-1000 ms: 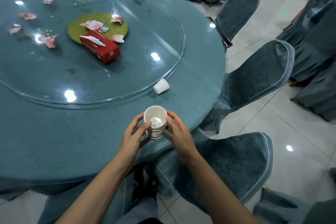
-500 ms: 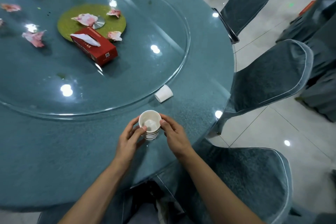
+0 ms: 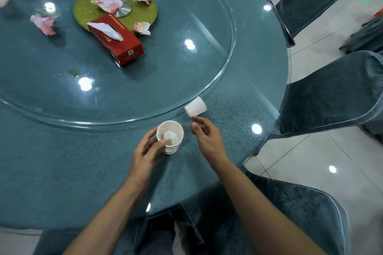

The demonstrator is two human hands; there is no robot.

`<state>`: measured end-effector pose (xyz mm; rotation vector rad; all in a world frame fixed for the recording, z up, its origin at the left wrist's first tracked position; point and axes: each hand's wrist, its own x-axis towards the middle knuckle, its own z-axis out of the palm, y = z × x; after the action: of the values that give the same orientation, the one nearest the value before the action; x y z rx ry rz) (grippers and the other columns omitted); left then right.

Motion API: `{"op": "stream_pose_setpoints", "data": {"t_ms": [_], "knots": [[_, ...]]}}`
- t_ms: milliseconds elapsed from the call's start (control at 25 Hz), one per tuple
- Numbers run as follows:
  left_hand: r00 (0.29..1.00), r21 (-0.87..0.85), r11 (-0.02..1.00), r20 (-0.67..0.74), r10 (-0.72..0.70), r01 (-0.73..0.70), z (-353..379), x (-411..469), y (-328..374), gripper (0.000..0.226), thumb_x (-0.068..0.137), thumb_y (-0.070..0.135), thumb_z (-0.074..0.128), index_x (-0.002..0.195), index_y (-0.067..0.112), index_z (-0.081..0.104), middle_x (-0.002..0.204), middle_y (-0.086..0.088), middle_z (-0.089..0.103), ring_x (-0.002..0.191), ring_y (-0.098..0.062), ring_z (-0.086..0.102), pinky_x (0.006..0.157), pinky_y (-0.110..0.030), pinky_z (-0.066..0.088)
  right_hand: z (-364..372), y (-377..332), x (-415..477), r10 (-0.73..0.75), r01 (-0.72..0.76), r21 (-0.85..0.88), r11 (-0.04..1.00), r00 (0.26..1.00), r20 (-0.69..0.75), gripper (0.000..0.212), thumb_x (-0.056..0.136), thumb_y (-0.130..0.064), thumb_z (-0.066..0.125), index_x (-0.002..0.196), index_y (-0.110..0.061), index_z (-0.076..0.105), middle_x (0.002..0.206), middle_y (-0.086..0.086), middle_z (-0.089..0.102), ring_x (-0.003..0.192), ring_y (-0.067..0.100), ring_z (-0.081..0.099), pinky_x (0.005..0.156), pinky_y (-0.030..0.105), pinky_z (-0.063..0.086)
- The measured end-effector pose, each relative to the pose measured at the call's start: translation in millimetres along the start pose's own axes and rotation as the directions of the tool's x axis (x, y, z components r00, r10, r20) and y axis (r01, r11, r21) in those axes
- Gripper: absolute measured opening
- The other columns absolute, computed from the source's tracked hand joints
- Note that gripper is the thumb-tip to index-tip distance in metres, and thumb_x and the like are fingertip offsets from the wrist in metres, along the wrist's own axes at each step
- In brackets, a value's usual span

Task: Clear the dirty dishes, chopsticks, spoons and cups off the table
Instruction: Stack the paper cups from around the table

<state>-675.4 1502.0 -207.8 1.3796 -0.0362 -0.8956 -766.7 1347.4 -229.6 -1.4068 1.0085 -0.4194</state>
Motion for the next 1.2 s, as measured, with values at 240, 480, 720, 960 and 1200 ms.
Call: {"op": "stream_pose_setpoints", "data": {"t_ms": [240, 480, 720, 960, 1200], "knots": [[0.999, 0.031, 0.999, 0.030, 0.023, -0.024, -5.7, 1.0, -2.0, 0.040, 0.083, 0.021, 0.075, 0.122, 0.026, 0.068, 0.116, 0.000, 0.074, 0.108, -0.015, 0.067, 0.101, -0.043, 0.051, -4.9, 6.4, 63.8, 0.078, -0.118, -0.184, 0.976, 0.974, -0.213, 0.028, 0.089, -0.033, 0.071, 0.115, -0.032, 0.061, 0.083, -0.001, 0.072, 0.082, 0.020, 0.072, 0.083, 0.047, 0.059], [1.000, 0.028, 1.000, 0.020, 0.007, -0.007, -9.4, -0.3, -6.2, 0.042, 0.079, 0.027, 0.071, 0.121, 0.027, 0.068, 0.115, 0.000, 0.074, 0.108, -0.015, 0.067, 0.106, -0.051, 0.048, -4.2, 27.9, 92.0, 0.133, -0.196, -0.297, 0.935, 0.967, -0.217, 0.058, 0.089, -0.037, 0.068, 0.142, -0.032, 0.045, 0.094, 0.001, 0.072, 0.095, 0.028, 0.072, 0.091, 0.052, 0.056], [1.000, -0.014, 1.000, 0.005, 0.013, -0.013, -8.2, -0.2, -3.0, 0.032, 0.088, 0.014, 0.068, 0.117, 0.026, 0.067, 0.104, 0.009, 0.076, 0.098, -0.006, 0.069, 0.105, -0.051, 0.047, 4.5, 34.4, 98.3, 0.141, -0.194, -0.276, 0.941, 0.969, -0.202, 0.023, 0.093, -0.024, 0.067, 0.112, -0.028, 0.055, 0.101, 0.006, 0.072, 0.088, 0.027, 0.072, 0.087, 0.052, 0.058], [1.000, 0.013, 1.000, 0.016, 0.014, -0.015, -10.4, 0.3, -3.3, 0.028, 0.083, 0.020, 0.074, 0.104, 0.038, 0.076, 0.106, 0.011, 0.075, 0.100, -0.005, 0.069, 0.102, -0.050, 0.048, -0.8, 29.5, 79.5, 0.114, -0.175, -0.260, 0.950, 0.966, -0.233, 0.012, 0.092, -0.020, 0.070, 0.084, -0.026, 0.064, 0.086, 0.002, 0.073, 0.079, 0.020, 0.072, 0.076, 0.043, 0.060], [0.999, 0.000, 1.000, 0.046, 0.010, -0.010, -13.4, 1.5, -6.4, 0.042, 0.073, 0.040, 0.077, 0.114, 0.034, 0.071, 0.114, 0.006, 0.074, 0.109, -0.014, 0.067, 0.096, -0.041, 0.052, -17.3, -4.8, 31.6, -0.023, -0.017, -0.183, 0.983, 0.976, -0.215, 0.014, 0.089, -0.011, 0.074, 0.086, -0.025, 0.070, 0.083, -0.009, 0.073, 0.077, 0.001, 0.068, 0.076, 0.019, 0.053]]}}
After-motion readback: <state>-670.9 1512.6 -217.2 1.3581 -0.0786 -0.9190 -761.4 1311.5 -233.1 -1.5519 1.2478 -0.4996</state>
